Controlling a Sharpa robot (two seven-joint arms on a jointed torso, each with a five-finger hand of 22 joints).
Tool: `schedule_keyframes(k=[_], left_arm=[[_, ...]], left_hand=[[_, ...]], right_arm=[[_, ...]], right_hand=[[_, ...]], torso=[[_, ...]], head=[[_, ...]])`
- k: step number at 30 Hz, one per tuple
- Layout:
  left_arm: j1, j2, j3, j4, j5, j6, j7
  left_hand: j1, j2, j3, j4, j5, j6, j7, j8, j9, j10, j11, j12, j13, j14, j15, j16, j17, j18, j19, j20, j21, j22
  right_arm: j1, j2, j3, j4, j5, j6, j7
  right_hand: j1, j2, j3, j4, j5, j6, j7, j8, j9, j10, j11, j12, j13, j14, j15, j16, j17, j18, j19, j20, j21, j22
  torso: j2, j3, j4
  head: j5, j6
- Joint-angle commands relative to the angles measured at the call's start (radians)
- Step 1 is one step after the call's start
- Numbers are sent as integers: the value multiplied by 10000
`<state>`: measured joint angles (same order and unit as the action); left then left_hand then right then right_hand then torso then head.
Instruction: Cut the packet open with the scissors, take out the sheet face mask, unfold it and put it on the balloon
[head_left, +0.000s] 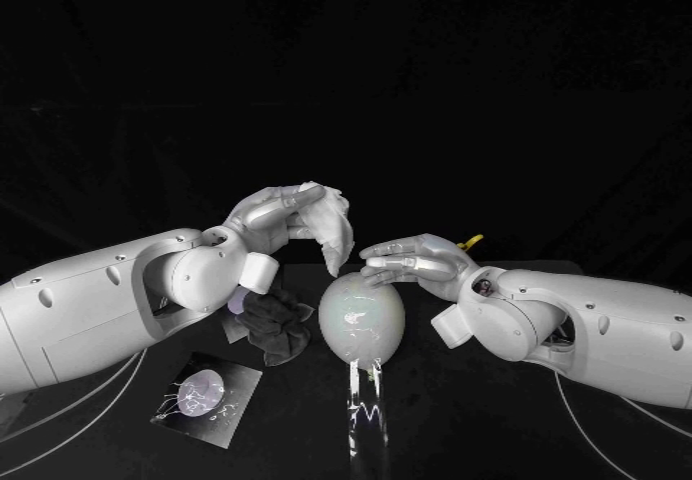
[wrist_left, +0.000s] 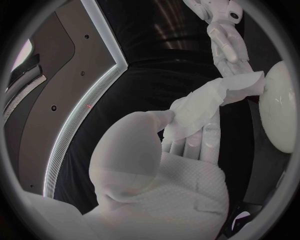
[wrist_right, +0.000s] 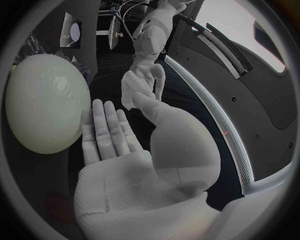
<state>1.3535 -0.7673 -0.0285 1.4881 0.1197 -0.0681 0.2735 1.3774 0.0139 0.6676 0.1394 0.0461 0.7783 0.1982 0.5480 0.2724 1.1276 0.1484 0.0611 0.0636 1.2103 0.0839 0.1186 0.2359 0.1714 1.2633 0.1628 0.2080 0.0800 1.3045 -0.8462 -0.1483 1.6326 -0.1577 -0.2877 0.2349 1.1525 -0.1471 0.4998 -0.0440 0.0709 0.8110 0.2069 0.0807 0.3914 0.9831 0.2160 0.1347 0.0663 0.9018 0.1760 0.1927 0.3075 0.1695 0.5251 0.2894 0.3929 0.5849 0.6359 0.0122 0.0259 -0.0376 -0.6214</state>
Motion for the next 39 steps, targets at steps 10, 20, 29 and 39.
schedule_keyframes(k=[10, 20, 29, 39], left_arm=[[39, 28, 15, 102, 60, 249, -2], [43, 59, 15, 155, 55, 297, -35], [43, 78, 15, 163, 53, 308, -29], [43, 85, 15, 135, 52, 303, -6]], left_hand=[[-36, 62, 42, -10, 34, 85, 99, 64, 14, 47, -40, 29, -4, 37, -34, 52, 12, 129, 52, -13, 15, 8], [-37, 60, 42, -11, 34, 86, 97, 65, 14, 49, -42, 29, -4, 42, -36, 54, 16, 128, 60, -17, 16, 5], [-37, 60, 42, -11, 34, 86, 97, 65, 14, 49, -42, 29, -4, 42, -36, 54, 16, 128, 60, -17, 16, 5], [-37, 60, 42, -11, 34, 86, 97, 65, 14, 49, -42, 29, -4, 42, -36, 54, 16, 128, 60, -17, 16, 5]], right_arm=[[115, 735, 10, -704, -291, -1290, 215], [184, 1211, 14, -1135, 415, -313, 923], [190, 1455, 14, -1357, 590, 713, 963], [183, 1491, 13, -1440, 624, 1053, 852]], right_hand=[[-62, -29, -2179, 1485, -232, -391, 819, -92, 104, -585, 119, 248, -1, -1066, 207, 569, -171, -95, 492, 2, -1269, -1310], [238, 292, -2991, 2275, -236, -569, 847, -78, 77, -952, 199, 228, 0, -1610, 340, 580, -378, -268, 247, 4, -1887, -1819], [954, 730, -3617, 2785, -231, 342, 511, 369, 169, -9, -114, 493, 26, -886, 75, 880, -507, -60, 526, 8, -2156, -2165], [2797, 1186, -3343, 2233, -231, 1175, 52, 697, 159, 1260, -631, 742, 51, 236, -341, 1282, -422, 180, 1142, -65, -2109, -2313]], torso=[[15, -3, 16], [-1, -2, 13], [5, -4, -4], [0, 1, -3]], head=[[-44, 35], [-79, 68], [-84, 81], [-95, 95]])
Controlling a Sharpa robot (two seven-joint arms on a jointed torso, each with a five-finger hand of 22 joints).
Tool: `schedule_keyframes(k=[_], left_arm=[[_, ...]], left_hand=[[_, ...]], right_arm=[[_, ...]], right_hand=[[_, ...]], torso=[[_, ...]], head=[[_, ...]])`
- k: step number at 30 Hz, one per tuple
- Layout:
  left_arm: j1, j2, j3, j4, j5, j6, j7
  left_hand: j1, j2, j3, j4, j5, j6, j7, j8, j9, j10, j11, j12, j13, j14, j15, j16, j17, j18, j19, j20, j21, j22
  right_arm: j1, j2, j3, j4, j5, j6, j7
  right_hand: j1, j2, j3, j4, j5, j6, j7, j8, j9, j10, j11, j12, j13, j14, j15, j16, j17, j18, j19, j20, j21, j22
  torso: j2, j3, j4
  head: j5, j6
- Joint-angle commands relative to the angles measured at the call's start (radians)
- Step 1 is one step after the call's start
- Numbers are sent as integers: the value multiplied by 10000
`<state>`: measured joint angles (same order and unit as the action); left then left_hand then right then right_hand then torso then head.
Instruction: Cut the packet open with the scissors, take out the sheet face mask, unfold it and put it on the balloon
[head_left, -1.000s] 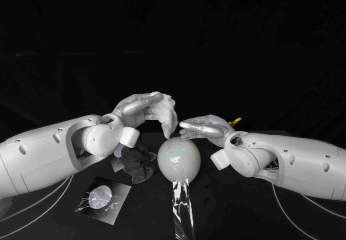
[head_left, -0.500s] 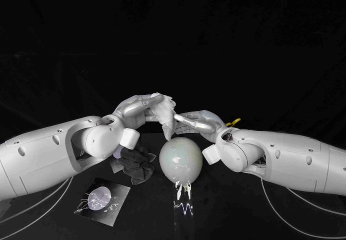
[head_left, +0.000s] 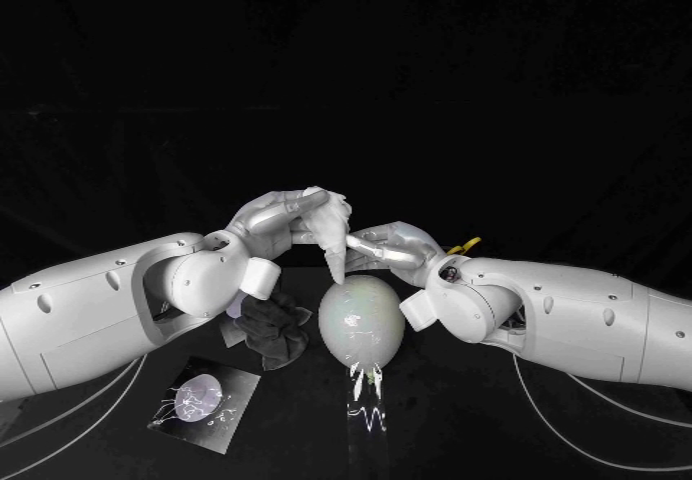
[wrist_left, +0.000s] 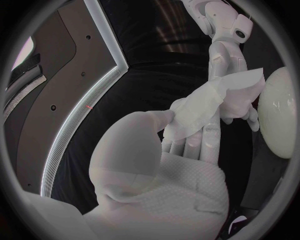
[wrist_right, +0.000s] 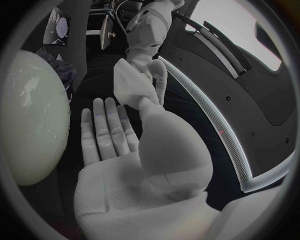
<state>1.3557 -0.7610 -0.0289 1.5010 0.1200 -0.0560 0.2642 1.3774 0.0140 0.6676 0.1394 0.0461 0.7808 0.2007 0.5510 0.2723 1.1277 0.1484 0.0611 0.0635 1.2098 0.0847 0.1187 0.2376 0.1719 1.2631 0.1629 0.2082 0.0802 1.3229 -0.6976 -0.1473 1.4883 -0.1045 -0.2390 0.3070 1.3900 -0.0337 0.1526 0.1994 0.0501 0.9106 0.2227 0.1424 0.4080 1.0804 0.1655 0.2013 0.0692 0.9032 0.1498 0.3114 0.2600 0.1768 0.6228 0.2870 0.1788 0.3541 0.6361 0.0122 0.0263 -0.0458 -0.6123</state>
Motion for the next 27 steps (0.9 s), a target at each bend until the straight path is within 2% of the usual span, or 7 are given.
schedule_keyframes(k=[1, 4, 10, 15, 22, 23, 27], left_arm=[[21, 22, 19, -2, 48, 180, 89], [21, 19, 19, -23, 48, 174, 94], [21, 11, 19, -36, 48, 176, 88], [21, 2, 19, -41, 48, 181, 79], [21, -55, 19, -22, 48, 173, 85], [21, -71, 19, -16, 48, 174, 88], [21, -127, 19, -6, 48, 169, 108]], left_hand=[[-37, 60, 42, -11, 34, 61, 73, 35, 16, 49, -42, 29, -4, 47, -44, 53, -2, 123, 62, -17, 14, 3], [-39, 56, 43, -12, 33, 63, 71, 35, 16, 53, -44, 28, -4, 54, -47, 56, 4, 121, 73, -22, 14, -2], [-40, 57, 44, -11, 33, 64, 71, 36, 17, 55, -45, 29, -4, 57, -48, 58, 5, 121, 76, -23, 14, -3], [-40, 57, 44, -11, 33, 64, 71, 36, 17, 55, -45, 29, -4, 57, -48, 58, 5, 121, 76, -23, 14, -3], [-41, 56, 44, -11, 33, 65, 70, 36, 17, 58, -46, 29, -4, 64, -50, 61, 8, 121, 82, -25, 14, -5], [-41, 56, 44, -11, 33, 65, 70, 36, 17, 58, -46, 29, -4, 64, -50, 61, 8, 121, 82, -25, 14, -5], [-41, 56, 44, -11, 33, 65, 70, 36, 17, 58, -46, 29, -4, 64, -50, 61, 8, 121, 82, -25, 14, -5]], right_arm=[[-2, -1, 3, 0, 114, 554, 124], [-5, -21, 2, -7, 208, 443, 108], [-9, -51, 2, 0, 310, 26, 138], [-10, -92, 2, 23, 295, -499, 127], [-11, -276, 2, 154, -81, -1375, -123], [-11, -323, 2, 192, -195, -1479, -188], [-11, -529, 1, 362, -646, -1773, -433]], right_hand=[[553, 72, 192, -252, -21, 234, -146, 107, -8, 363, -167, 79, 20, 287, -106, 118, 67, 109, 216, -56, 50, -4], [991, 74, 413, -448, -18, 445, -274, 223, 6, 698, -316, 132, 36, 552, -224, 228, 136, 118, 384, -128, 108, 1], [1802, -52, 990, -1054, -23, 1395, -703, 910, 292, 1768, -786, 507, 247, 1469, -610, 682, 472, 121, 957, -418, 373, 84], [2061, -137, 1594, -1582, -3, 1701, -764, 1323, 591, 2290, -952, 821, 518, 2144, -989, 1020, 822, 100, 1527, -731, 847, 373], [1624, -330, 2612, -2428, -19, 1631, -881, 1602, 930, 2457, -1038, 914, 843, 2486, -1146, 1037, 1260, 23, 1445, -1010, 2277, 1739], [990, -377, 3111, -2829, -78, 1681, -917, 1690, 1036, 2502, -1041, 850, 991, 2527, -1081, 952, 1547, -144, 782, -1260, 3542, 3078], [697, -408, 3736, -3323, -22, 1624, -935, 1731, 1126, 2592, -1087, 847, 1169, 2648, -1217, 961, 1870, -236, 206, -1281, 4321, 3954]], torso=[[-3, -2, -9], [1, 1, -10], [-1, 6, -4], [-1, 1, -8], [-5, -1, -4], [-5, -1, -4], [-1, 0, -3]], head=[[-10, 7], [-11, 10], [-36, 15], [-43, 7], [-58, -11], [-58, -11], [-58, -20]])
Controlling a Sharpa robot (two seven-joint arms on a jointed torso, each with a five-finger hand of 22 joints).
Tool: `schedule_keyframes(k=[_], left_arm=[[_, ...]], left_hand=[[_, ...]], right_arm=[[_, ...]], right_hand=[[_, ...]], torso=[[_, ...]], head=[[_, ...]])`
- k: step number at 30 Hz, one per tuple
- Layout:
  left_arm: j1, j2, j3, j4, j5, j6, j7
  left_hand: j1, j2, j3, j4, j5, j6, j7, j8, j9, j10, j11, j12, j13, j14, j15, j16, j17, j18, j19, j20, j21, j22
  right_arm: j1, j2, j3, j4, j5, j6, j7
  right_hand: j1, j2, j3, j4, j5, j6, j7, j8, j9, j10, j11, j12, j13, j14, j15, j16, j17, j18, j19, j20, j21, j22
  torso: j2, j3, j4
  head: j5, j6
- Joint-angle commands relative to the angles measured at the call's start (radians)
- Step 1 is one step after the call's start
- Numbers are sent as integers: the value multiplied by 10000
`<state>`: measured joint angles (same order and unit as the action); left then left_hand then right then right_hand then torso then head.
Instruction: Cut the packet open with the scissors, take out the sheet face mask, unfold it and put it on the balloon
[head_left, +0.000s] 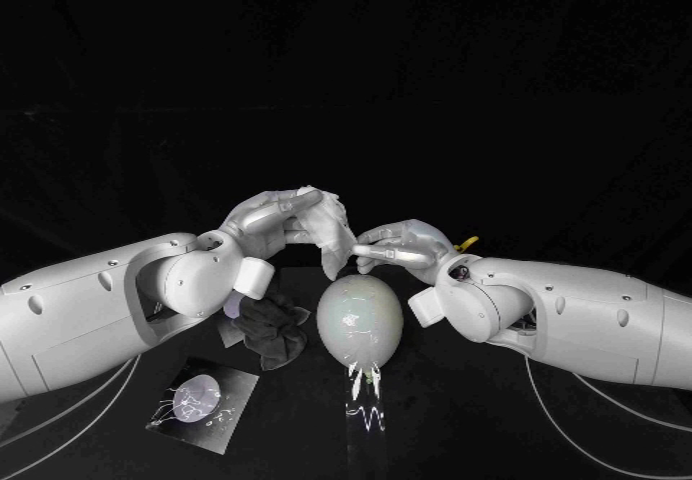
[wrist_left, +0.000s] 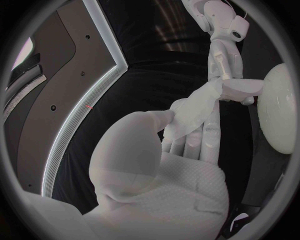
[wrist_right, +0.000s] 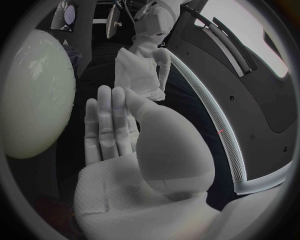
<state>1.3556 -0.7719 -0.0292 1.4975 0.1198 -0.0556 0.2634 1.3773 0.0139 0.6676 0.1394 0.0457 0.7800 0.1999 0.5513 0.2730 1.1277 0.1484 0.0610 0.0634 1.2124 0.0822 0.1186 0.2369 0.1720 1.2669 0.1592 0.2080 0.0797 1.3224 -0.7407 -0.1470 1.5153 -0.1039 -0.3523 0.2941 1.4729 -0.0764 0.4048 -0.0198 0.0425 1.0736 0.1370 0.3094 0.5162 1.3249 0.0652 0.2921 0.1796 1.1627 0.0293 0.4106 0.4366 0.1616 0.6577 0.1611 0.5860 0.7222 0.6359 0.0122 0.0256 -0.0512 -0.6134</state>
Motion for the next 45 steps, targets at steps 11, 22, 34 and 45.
schedule_keyframes(k=[11, 22, 34, 45], left_arm=[[22, -163, 21, 28, 52, 200, 218], [22, -118, 20, 16, 54, 199, 410], [22, -86, 19, 6, 52, 261, 448], [22, -37, 18, -33, 46, 275, 425]], left_hand=[[-40, 50, 44, -18, 37, 81, 71, 38, 12, 73, -53, 34, -1, 62, -35, 74, 26, 121, 71, 3, 24, -2], [-61, 35, 28, -15, 37, 137, 43, 64, 24, 146, -80, 48, 4, 114, -59, 101, 54, 115, 181, -27, 81, 10], [-74, 16, 17, -17, 37, 177, 27, 78, 29, 194, -89, 56, 6, 67, -51, 75, 53, 97, 137, -26, 67, 2], [-75, 16, 15, -16, 37, 180, 27, 78, 29, 198, -90, 56, 6, 69, -52, 76, 54, 97, 135, -27, 67, 2]], right_arm=[[-15, -785, -7, 566, -1621, -1032, -707], [-28, -918, -9, 785, -2489, -1398, -704], [-29, -693, -9, 999, -2738, -1291, -861], [-13, -299, -6, 856, -872, -324, -2237]], right_hand=[[-774, -3, 2026, -1668, 72, -55, -91, 167, 218, 175, -96, -95, 422, 63, -22, -124, 647, -54, -670, -31, 1012, 1154], [-1021, -143, 2294, -1958, 910, -268, 1, 243, 352, -49, -2, -108, 743, -176, 52, -314, 965, -16, -817, 47, 1272, 1474], [-3924, -346, 1032, 1286, 1555, -1496, 383, -1141, -331, -695, 410, -732, 525, -650, 484, 88, 1385, 245, -240, 576, -533, -126], [-3797, -508, -53, 2239, 831, -836, -144, -1214, -508, 1722, -218, 9976, 10927, 3390, -406, 10041, 9471, 138, 2881, -687, 1654, 924]], torso=[[-6, 8, -8], [6, 3, 1], [4, 10, 16], [9, -6, 16]], head=[[14, -28], [24, 12], [10, 64], [-15, 89]])
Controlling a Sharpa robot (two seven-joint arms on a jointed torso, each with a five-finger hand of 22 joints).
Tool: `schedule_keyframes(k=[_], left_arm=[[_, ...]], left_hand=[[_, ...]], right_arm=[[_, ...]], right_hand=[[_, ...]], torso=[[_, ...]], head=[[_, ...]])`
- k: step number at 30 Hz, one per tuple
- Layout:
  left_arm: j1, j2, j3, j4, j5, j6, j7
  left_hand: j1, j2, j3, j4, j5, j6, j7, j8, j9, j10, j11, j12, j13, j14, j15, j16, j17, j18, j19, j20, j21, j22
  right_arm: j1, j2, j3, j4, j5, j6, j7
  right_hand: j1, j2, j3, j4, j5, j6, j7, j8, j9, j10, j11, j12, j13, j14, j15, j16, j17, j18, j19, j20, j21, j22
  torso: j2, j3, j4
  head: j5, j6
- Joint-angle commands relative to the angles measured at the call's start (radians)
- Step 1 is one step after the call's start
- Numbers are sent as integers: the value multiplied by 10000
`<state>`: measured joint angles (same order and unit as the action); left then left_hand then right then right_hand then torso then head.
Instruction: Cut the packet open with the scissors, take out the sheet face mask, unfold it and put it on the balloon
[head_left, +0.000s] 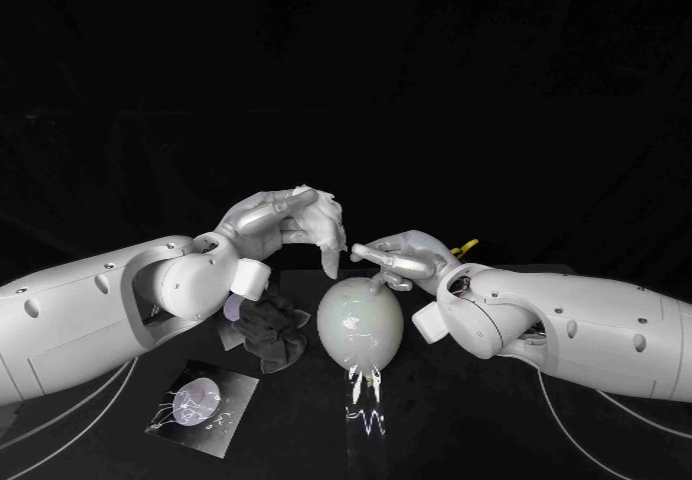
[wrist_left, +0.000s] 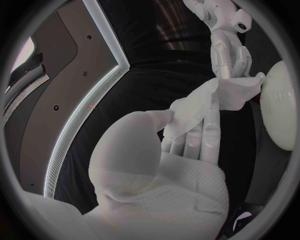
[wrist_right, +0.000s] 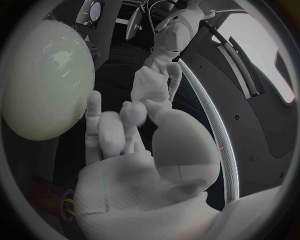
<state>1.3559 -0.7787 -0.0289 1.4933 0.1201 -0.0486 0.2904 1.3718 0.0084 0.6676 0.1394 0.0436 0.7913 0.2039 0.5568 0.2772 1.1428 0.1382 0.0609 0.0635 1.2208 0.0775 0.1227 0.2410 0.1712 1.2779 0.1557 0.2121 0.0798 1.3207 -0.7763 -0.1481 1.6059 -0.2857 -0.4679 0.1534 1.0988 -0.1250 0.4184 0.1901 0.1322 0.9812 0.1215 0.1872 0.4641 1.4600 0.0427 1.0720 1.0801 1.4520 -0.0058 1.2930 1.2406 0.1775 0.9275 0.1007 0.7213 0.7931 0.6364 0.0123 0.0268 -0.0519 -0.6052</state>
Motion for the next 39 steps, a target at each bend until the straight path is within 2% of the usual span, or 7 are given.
schedule_keyframes(k=[1, 2, 3, 5, 19, 28, 39], left_arm=[[18, 37, 15, 5, 42, 204, 152], [18, 41, 15, 1, 41, 203, 150], [18, 45, 15, -3, 40, 201, 147], [18, 52, 15, -9, 38, 199, 141], [18, 66, 14, -10, 21, 187, 117], [18, 59, 14, -19, 12, 175, 118], [18, 71, 14, -23, 3, 162, 108]], left_hand=[[-21, 72, 15, -16, 58, 68, -13, 23, -13, 48, 11, 56, 5, -14, -5, 36, 13, 106, 24, 7, 27, 1], [-21, 72, 15, -16, 58, 69, -13, 23, -13, 50, 11, 56, 5, -13, -6, 36, 14, 106, 24, 7, 27, 1], [-21, 72, 15, -16, 58, 69, -13, 23, -13, 50, 11, 56, 5, -13, -6, 36, 14, 106, 24, 7, 27, 1], [-21, 72, 15, -16, 58, 69, -13, 23, -13, 50, 11, 56, 5, -13, -6, 36, 14, 106, 24, 7, 27, 1], [-23, 70, 13, -16, 58, 75, -16, 24, -13, 58, 8, 56, 4, -1, -10, 42, 19, 107, 24, 3, 29, 2], [-23, 70, 13, -16, 58, 75, -16, 24, -13, 58, 8, 55, 4, 0, -10, 43, 19, 107, 24, 3, 30, 2], [-24, 70, 12, -16, 58, 79, -18, 23, -13, 64, 6, 53, 3, 10, -14, 49, 24, 107, 23, 0, 32, 2]], right_arm=[[6, 99, 5, -84, 1078, 971, -977], [7, 130, 6, -106, 1175, 1061, -1074], [8, 168, 6, -127, 1275, 1151, -1169], [10, 248, 6, -163, 1445, 1216, -1285], [10, 485, 11, -319, 2255, 511, -840], [10, 408, 13, -297, 2661, 798, -282], [10, 333, 20, -222, 2722, 912, -82]], right_hand=[[72, 158, -325, 297, -9, 106, -5, 23, 6, 255, 27, 2892, 2684, 537, -32, 1669, 1836, -43, 168, -15, 694, 558], [7, 17, -459, 339, -104, 97, 49, 21, 3, 445, 48, 3418, 3241, 706, -35, 1982, 2234, -75, 321, -16, 951, 794], [92, 11, -652, 448, -140, 89, 90, 43, 2, 571, 32, 3908, 3762, 844, -19, 2277, 2570, -157, 709, 11, 1706, 1466], [190, 114, -885, 625, -140, 101, 88, 110, 10, 728, 109, 4330, 4222, 944, 28, 2475, 2816, -211, 795, 68, 2217, 1970], [459, 112, -1323, 755, -161, -52, 171, 178, -1, 880, 203, 4645, 4564, 1021, 128, 2614, 2996, -203, 542, 174, 2476, 2290], [801, 104, -1550, 676, 134, -137, 211, 318, 21, 976, 253, 4806, 4728, 1089, 191, 2699, 3131, -218, 437, 239, 2714, 2562], [889, 65, -1611, 624, 156, -150, 220, 374, 34, 973, 266, 4806, 4730, 1081, 209, 2697, 3119, -210, 355, 257, 2718, 2585]], torso=[[4, -7, 0], [3, -7, -4], [4, -7, -2], [2, 0, -1], [1, 0, -6], [-5, -3, -13], [-3, 4, -7]], head=[[-5, 5], [-2, 3], [0, 0], [-1, -13], [-6, -22], [0, -29], [13, -19]])
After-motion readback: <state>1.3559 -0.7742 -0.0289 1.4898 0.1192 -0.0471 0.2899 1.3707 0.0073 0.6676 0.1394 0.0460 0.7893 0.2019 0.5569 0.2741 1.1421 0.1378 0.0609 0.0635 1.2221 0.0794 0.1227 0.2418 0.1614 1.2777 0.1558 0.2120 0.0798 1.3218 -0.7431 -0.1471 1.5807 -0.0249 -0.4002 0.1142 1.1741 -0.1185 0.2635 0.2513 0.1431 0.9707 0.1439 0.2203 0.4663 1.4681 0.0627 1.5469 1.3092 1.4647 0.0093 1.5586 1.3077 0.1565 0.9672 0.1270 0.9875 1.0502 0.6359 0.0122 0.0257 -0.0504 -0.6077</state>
